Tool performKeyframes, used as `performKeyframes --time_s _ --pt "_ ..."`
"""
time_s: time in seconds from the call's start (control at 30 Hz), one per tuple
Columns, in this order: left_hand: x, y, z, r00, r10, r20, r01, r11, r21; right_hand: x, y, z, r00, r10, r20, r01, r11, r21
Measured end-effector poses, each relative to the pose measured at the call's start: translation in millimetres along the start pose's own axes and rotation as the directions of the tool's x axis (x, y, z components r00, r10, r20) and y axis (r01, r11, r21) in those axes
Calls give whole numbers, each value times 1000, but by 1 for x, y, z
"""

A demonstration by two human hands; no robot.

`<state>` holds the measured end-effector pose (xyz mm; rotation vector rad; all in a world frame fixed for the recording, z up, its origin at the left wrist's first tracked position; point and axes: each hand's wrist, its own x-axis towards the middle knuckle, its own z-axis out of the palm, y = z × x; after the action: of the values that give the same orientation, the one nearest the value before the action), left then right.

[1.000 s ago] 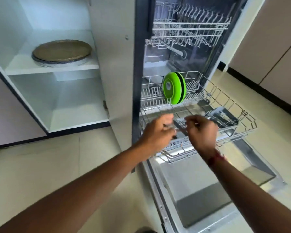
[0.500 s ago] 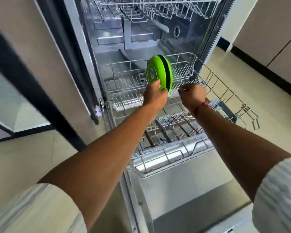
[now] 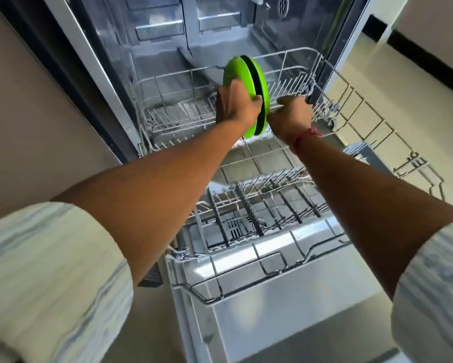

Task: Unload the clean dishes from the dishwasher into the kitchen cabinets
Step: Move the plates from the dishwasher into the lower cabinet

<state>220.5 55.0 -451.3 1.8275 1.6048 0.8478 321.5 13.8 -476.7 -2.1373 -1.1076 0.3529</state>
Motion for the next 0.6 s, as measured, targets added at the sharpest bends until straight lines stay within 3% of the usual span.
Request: performKeyframes --time_s 0.1,0.23,0.43,0.6 --pt "3 -3 2 1000 12 24 -12 1000 1 1 0 9 997 -36 75 32 998 52" --pt "-1 0 5 999 -27 -20 26 1000 -17 0 1 17 991 -134 26 136 986 -94" --pt "-12 13 -9 995 -42 -91 37 998 -50 -15 -21 -8 976 -73 -204 59 995 -75" --pt "-19 39 -42 970 -31 -239 18 998 -57 -33 -23 -64 903 -75 -423 36 994 -99"
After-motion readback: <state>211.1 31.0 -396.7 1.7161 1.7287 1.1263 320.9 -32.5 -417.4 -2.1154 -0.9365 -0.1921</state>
